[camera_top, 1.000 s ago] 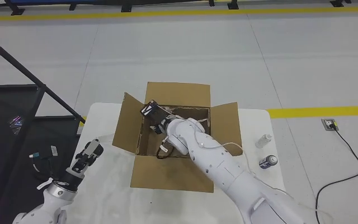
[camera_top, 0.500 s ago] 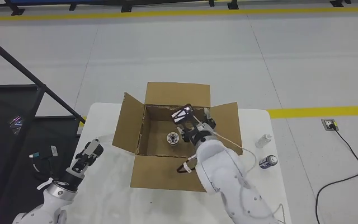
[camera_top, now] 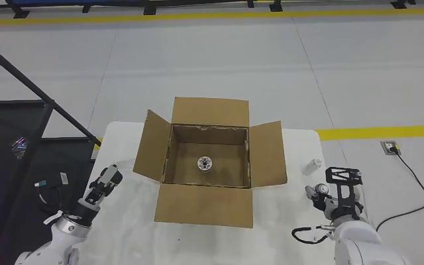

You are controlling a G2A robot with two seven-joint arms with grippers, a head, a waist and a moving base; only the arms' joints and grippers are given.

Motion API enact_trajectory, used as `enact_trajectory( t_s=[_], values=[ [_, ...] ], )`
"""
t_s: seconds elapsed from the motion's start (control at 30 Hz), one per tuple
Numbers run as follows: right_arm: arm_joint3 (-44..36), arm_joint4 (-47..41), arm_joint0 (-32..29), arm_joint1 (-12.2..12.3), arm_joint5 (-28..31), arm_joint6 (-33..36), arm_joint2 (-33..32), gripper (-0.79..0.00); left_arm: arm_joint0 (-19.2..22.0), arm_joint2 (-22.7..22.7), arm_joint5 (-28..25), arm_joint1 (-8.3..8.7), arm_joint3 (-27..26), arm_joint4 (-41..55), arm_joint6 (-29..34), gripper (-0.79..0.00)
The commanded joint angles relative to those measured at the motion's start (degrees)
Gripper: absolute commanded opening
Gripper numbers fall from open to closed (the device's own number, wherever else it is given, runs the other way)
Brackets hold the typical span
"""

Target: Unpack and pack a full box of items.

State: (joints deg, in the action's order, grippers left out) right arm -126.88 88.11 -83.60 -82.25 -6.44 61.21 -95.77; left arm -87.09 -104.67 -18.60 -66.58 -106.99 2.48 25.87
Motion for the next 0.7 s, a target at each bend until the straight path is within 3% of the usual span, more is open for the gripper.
enact_trajectory(
  t_s=[0.0,0.1,0.27,0.33,0.5,0.57,0.63,0.67],
  values=[
    [5.5,-6.4,1.4,0.3,3.3,-0.1,-4.7,0.0,0.0,0.0,0.0,0.0,0.0,0.0,0.0,0.0],
    [12.6,-11.7,4.2,0.7,6.9,-2.5,-7.8,0.0,0.0,0.0,0.0,0.0,0.0,0.0,0.0,0.0],
    [20.7,-12.5,8.9,1.4,9.4,-3.9,-8.1,0.0,0.0,0.0,0.0,0.0,0.0,0.0,0.0,0.0],
    [23.5,-11.8,10.9,1.7,9.9,-3.2,-8.0,-0.043,0.0,0.0,0.0,0.0,0.0,0.0,0.0,0.0],
    [30.6,-11.6,16.3,2.3,11.1,-1.3,-7.4,0.0,0.0,0.0,0.0,0.0,0.0,0.0,0.0,0.0],
    [32.9,-11.9,18.1,2.6,11.8,-0.2,-7.1,-0.12,0.0,0.0,0.0,0.0,0.0,0.0,0.0,0.0],
    [34.6,-12.3,19.1,2.8,12.5,0.0,-7.0,-0.409,0.0,0.0,0.0,0.0,0.0,0.0,0.0,0.0],
    [35.2,-12.7,19.6,2.9,12.8,0.2,-6.8,-0.449,0.0,0.0,0.0,0.0,0.0,0.0,0.0,0.0]
  ],
)
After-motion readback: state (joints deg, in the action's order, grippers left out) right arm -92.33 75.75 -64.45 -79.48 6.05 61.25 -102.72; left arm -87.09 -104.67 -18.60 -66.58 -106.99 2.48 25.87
